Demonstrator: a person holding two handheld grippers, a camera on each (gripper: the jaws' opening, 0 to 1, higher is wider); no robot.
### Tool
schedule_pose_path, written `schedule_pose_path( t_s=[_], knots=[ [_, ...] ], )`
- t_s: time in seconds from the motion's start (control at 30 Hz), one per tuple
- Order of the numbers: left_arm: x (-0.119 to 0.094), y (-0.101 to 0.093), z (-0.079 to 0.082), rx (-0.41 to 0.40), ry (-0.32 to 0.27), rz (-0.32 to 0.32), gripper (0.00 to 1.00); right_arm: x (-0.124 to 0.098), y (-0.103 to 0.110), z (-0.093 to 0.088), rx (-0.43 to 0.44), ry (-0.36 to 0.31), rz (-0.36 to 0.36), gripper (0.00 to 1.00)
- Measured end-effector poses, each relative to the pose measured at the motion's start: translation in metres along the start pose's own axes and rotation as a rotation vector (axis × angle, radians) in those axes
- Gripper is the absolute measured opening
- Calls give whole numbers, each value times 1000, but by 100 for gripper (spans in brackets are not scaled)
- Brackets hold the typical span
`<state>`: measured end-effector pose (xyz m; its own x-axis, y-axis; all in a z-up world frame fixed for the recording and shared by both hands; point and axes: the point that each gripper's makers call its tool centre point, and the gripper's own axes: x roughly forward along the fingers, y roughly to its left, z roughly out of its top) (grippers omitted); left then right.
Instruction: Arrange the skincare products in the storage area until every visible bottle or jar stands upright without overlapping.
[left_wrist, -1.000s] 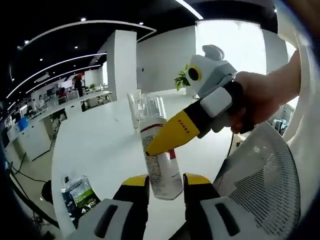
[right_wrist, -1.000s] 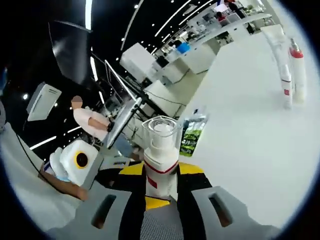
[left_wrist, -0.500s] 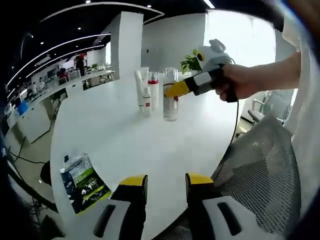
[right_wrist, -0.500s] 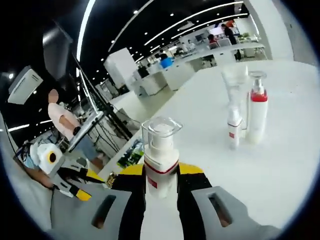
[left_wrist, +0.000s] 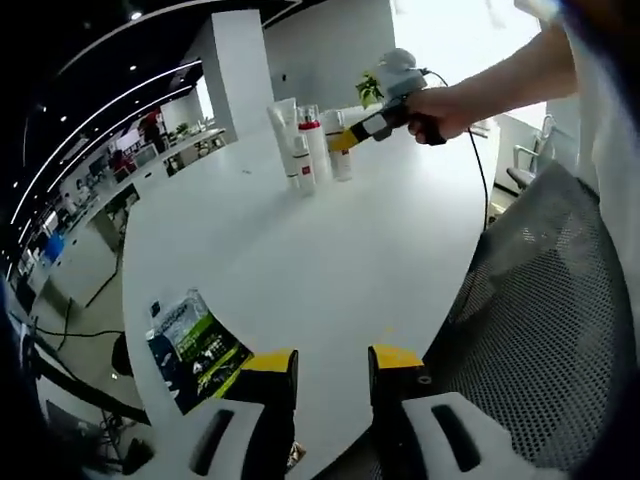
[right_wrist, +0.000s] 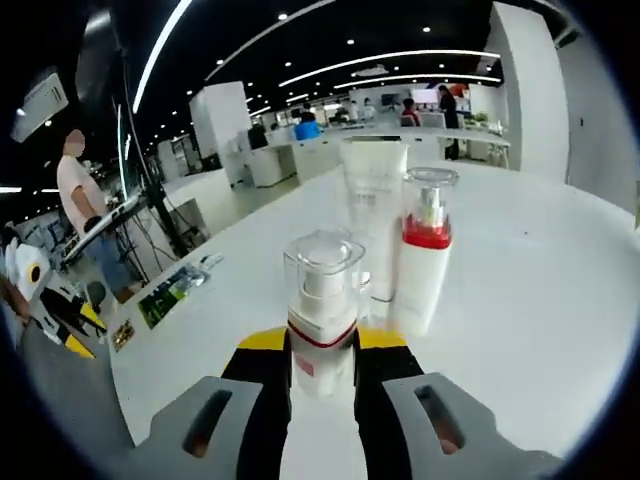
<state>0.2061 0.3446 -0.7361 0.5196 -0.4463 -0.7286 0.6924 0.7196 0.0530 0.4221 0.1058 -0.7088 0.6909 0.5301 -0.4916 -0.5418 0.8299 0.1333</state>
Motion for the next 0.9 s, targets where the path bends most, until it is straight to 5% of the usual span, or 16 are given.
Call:
schedule_pose_path(
  t_s=[0.23, 0.6, 0.9],
  knots=[
    [4, 0, 1, -9, -12, -2, 28, 15, -21, -9, -141, 24, -27, 21],
    [8, -2, -3, -43, 11, -22, 28, 30, -23, -7, -202, -31, -41, 21],
    [9, -2, -4, -42, 16, -22, 28, 31, -28, -5, -172, -56, -65, 22]
  ],
)
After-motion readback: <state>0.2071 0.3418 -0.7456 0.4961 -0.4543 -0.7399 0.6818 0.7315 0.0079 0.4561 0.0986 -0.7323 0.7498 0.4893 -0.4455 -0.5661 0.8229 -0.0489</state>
